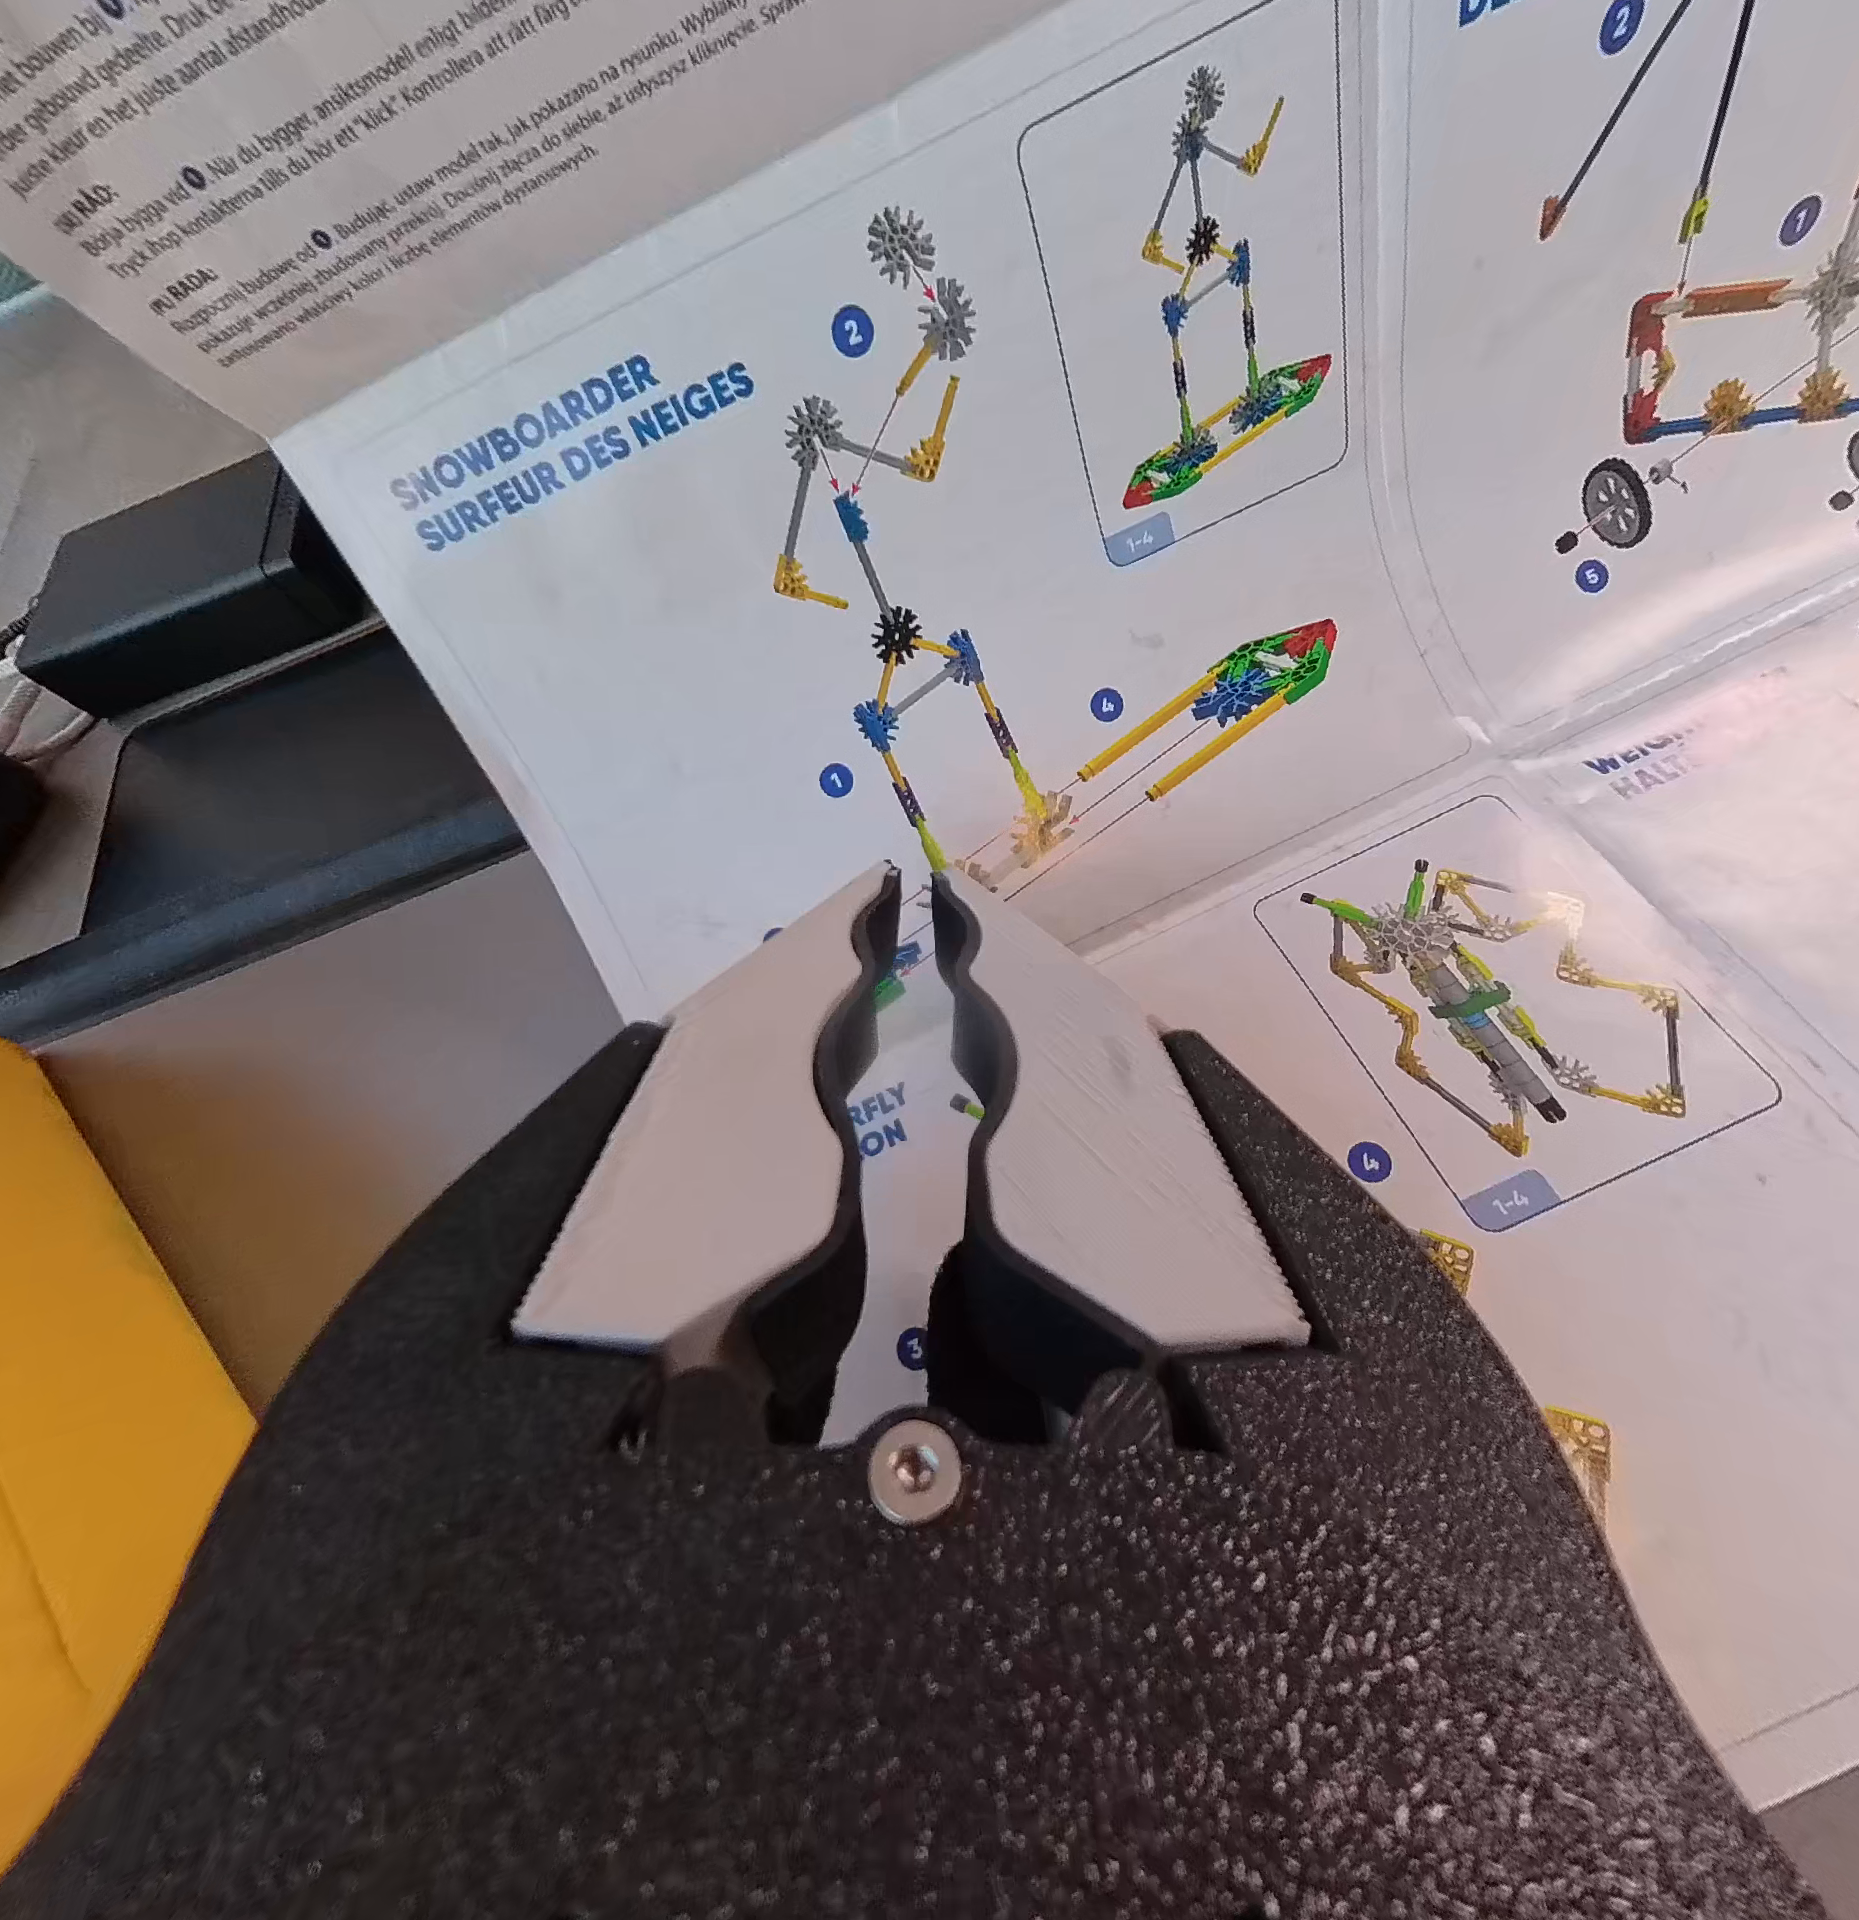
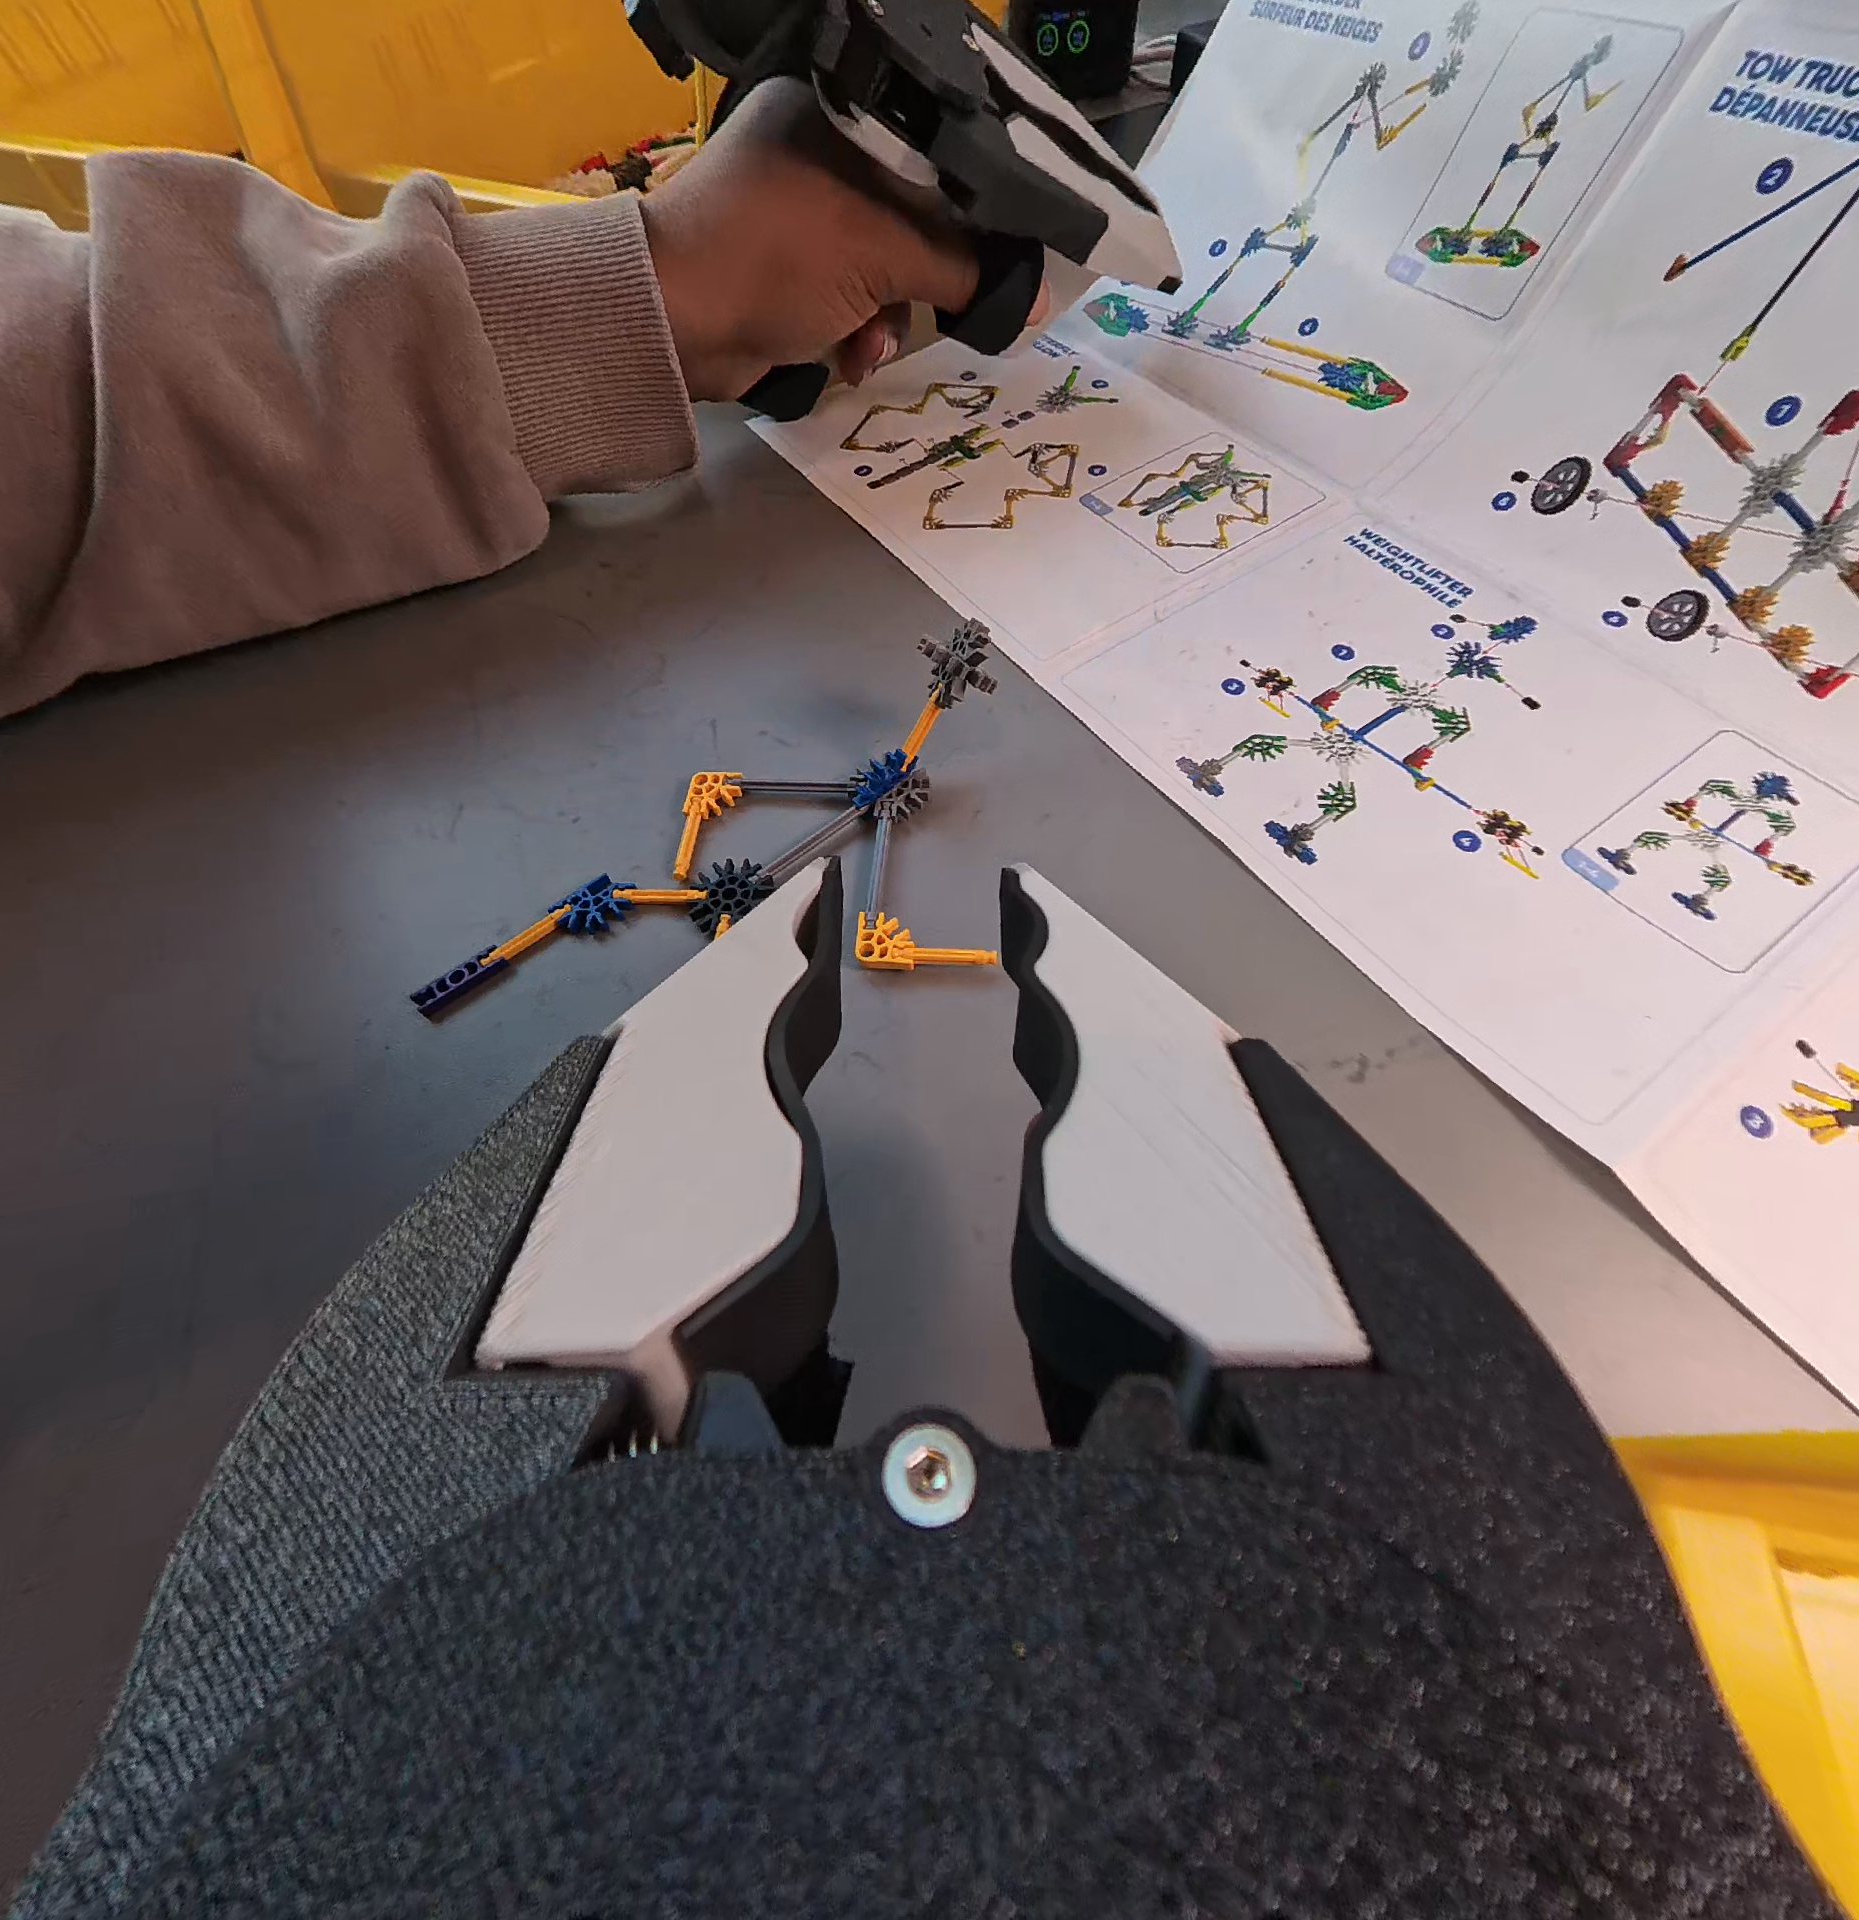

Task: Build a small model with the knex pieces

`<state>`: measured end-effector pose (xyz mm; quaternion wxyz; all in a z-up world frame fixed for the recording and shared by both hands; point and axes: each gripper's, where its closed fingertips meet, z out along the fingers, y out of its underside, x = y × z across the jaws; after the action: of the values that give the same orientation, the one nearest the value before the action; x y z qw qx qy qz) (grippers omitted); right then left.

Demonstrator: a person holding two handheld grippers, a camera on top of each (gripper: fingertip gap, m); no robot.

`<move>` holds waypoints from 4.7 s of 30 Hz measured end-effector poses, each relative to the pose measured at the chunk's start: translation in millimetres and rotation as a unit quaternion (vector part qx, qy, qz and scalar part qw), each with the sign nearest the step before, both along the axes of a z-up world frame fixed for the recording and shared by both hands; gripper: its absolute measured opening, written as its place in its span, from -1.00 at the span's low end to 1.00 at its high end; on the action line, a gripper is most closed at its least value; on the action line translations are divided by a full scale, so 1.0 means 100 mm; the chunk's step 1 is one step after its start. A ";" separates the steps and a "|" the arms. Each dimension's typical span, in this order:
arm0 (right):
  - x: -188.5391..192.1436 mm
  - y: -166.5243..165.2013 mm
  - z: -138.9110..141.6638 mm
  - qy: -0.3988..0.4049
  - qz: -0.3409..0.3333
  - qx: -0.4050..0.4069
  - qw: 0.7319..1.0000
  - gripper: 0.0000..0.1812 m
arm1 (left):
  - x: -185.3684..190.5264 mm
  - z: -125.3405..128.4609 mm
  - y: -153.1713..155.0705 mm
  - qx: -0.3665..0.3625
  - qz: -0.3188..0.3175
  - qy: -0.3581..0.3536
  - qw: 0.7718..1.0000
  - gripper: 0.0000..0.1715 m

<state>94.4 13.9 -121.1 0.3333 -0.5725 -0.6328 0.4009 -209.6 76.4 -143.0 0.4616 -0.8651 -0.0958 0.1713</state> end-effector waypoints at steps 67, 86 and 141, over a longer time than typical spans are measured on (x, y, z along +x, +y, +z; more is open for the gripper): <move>0.01 -0.07 -0.15 -0.037 0.017 0.050 0.998 -0.68 | 0.35 0.29 0.13 0.033 -0.047 0.063 0.996 -0.93; 0.02 -0.07 -0.17 -0.042 0.018 0.068 0.997 -0.68 | 0.58 0.29 0.04 0.049 -0.070 0.015 0.996 -0.88; 0.07 0.07 -0.05 -0.028 -0.007 0.058 0.998 -0.67 | -1.88 -0.19 -2.14 -0.233 0.190 -0.288 0.909 -0.88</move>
<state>101.9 21.0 -126.0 0.3508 -0.5674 -0.6604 0.3448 -397.7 -137.2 -162.0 0.1580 -0.9252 -0.3446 0.0169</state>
